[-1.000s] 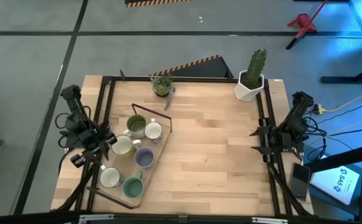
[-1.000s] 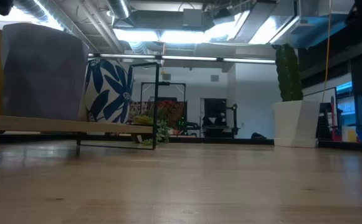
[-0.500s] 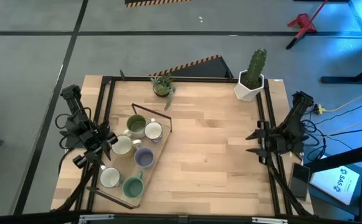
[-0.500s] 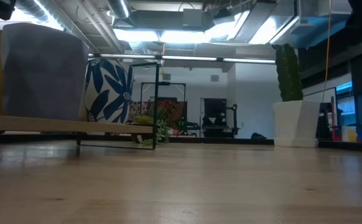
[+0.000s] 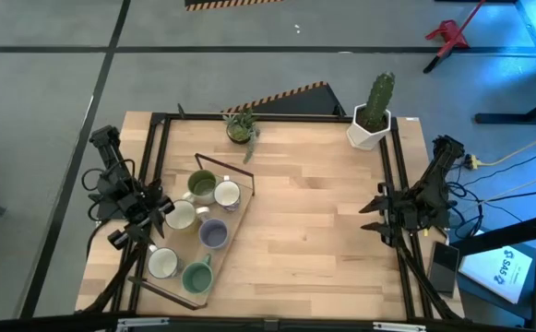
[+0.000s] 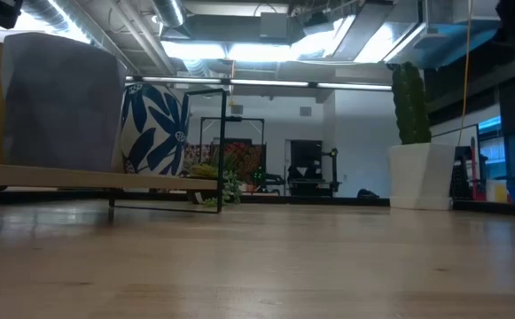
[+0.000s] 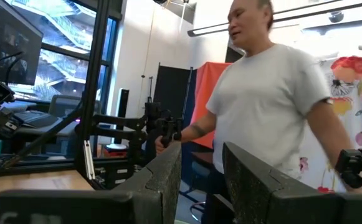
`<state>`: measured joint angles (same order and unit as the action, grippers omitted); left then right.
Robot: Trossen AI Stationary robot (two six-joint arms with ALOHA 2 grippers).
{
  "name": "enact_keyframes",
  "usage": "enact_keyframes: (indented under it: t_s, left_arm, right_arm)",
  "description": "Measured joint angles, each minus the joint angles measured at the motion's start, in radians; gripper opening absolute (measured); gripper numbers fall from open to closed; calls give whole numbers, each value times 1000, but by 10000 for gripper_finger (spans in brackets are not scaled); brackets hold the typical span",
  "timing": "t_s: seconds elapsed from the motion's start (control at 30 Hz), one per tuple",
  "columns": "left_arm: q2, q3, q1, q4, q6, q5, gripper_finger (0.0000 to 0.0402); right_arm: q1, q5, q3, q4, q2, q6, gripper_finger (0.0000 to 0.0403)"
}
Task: Place coffee mugs
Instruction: Return to Home Position
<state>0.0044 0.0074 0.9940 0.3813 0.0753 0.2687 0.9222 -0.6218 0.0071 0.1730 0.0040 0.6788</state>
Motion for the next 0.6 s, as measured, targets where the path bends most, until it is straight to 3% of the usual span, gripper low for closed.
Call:
enact_keyframes:
  t_s: [0.6]
  left_arm:
    - [0, 0, 0, 0, 0, 0, 112]
  right_arm:
    - [0, 4, 0, -81, 0, 0, 205]
